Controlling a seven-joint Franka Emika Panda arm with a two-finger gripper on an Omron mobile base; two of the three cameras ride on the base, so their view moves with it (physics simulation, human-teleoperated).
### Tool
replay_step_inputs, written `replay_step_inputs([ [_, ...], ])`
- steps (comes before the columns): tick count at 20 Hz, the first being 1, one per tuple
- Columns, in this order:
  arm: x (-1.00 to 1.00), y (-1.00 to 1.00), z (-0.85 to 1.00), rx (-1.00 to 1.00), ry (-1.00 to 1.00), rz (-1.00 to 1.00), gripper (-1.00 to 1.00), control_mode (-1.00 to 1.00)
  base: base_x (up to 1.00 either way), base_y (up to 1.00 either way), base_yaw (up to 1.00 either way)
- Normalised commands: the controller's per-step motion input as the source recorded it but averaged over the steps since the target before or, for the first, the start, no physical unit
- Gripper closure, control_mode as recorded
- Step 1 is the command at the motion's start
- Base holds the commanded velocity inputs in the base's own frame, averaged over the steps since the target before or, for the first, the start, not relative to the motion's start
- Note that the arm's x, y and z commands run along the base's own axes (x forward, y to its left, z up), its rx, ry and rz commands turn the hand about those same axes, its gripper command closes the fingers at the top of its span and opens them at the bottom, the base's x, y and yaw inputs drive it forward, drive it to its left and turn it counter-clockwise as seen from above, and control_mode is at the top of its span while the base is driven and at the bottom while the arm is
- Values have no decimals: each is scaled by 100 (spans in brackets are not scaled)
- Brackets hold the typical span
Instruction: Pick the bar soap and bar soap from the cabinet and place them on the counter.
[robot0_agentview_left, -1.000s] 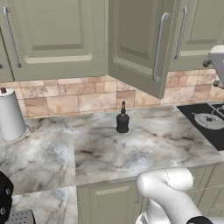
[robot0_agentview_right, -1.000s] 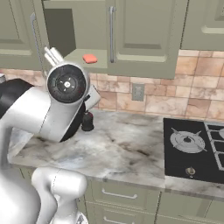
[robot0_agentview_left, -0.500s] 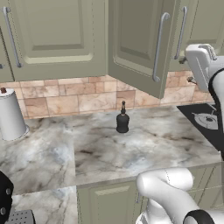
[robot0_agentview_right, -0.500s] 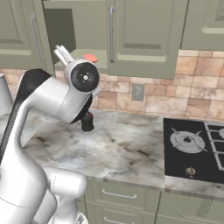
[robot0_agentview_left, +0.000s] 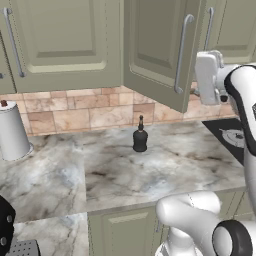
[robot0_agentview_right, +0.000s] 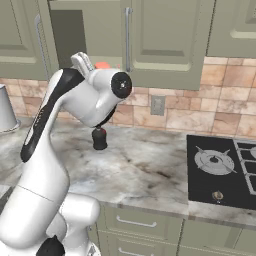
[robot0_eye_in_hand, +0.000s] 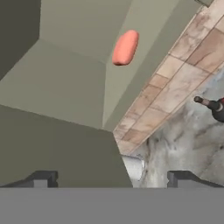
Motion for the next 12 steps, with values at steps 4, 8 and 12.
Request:
replay_step_inputs([
  [4,51,30,-17,18,16,28,-100,-100,0,0,0],
  [8,18,53,-27,11,13,26,-100,-100,0,0,0],
  [12,-1,74,-34,5,6,24,-100,-100,0,0,0],
])
